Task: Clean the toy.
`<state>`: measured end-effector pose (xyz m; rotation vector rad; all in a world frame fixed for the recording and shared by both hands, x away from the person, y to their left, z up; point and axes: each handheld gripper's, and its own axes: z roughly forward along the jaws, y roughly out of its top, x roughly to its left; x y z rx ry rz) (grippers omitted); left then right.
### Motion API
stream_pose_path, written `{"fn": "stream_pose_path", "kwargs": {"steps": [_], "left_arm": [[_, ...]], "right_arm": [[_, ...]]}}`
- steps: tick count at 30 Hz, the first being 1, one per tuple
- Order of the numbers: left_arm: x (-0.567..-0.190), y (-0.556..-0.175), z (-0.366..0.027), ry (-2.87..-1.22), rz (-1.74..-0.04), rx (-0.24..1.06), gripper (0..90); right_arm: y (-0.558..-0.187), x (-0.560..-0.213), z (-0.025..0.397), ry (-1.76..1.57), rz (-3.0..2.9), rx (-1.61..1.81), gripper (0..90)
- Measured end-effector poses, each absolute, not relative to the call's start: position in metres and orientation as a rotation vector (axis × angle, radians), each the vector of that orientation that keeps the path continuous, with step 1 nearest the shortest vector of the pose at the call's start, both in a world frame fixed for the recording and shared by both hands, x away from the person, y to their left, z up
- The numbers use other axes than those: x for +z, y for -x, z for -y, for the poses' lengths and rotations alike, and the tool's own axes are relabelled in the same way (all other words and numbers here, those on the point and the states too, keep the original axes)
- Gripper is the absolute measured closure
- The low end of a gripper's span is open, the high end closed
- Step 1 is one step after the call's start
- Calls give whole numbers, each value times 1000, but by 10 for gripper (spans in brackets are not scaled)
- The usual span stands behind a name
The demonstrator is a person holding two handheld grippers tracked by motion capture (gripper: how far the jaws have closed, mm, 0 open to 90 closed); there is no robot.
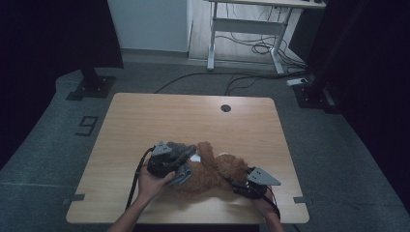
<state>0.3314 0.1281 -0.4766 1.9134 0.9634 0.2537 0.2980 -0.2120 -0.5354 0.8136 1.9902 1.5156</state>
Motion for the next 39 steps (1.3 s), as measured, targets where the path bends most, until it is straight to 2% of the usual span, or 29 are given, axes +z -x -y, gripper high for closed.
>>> {"fn": "stream_pose_path", "kwargs": {"steps": [2, 3, 4, 5, 6, 11, 16, 21, 24, 27, 32, 35, 36, 38, 39], "left_arm": [[-479, -324, -129, -1905, -955, 261, 792], [-480, -316, -129, -1907, -937, 279, 794], [-480, -316, -129, -1907, -937, 279, 794], [-481, -308, -129, -1905, -923, 292, 795], [-481, -308, -129, -1905, -923, 292, 795], [-485, -298, -130, -1896, -905, 288, 797], [-488, -296, -132, -1886, -907, 287, 798], [-488, -292, -132, -1889, -901, 298, 798], [-488, -290, -132, -1884, -899, 293, 798], [-490, -286, -134, -1877, -890, 276, 798], [-492, -277, -134, -1871, -865, 258, 797], [-493, -274, -134, -1864, -861, 263, 796], [-494, -272, -133, -1864, -857, 274, 796], [-495, -270, -132, -1860, -854, 290, 796], [-496, -271, -130, -1854, -857, 294, 796]], "right_arm": [[-296, -536, 212, -811, -2000, 1515, 344], [-294, -535, 212, -823, -2010, 1508, 274], [-294, -535, 212, -823, -2010, 1508, 274], [-292, -533, 213, -845, -2030, 1505, 204], [-292, -533, 213, -845, -2030, 1505, 204], [-296, -522, 224, -886, -2068, 1545, 61], [-306, -501, 231, -920, -2075, 1627, 8], [-323, -472, 228, -938, -2101, 1622, 3], [-332, -470, 223, -965, -2170, 1573, 0], [-341, -484, 212, -1011, -2357, 1476, 0], [-333, -509, 200, -1038, -2469, 1338, 0], [-326, -512, 200, -1013, -2466, 1309, 85], [-326, -512, 200, -1013, -2466, 1309, 85], [-320, -512, 197, -974, -2440, 1286, 199], [-314, -514, 194, -929, -2388, 1260, 296]]}}
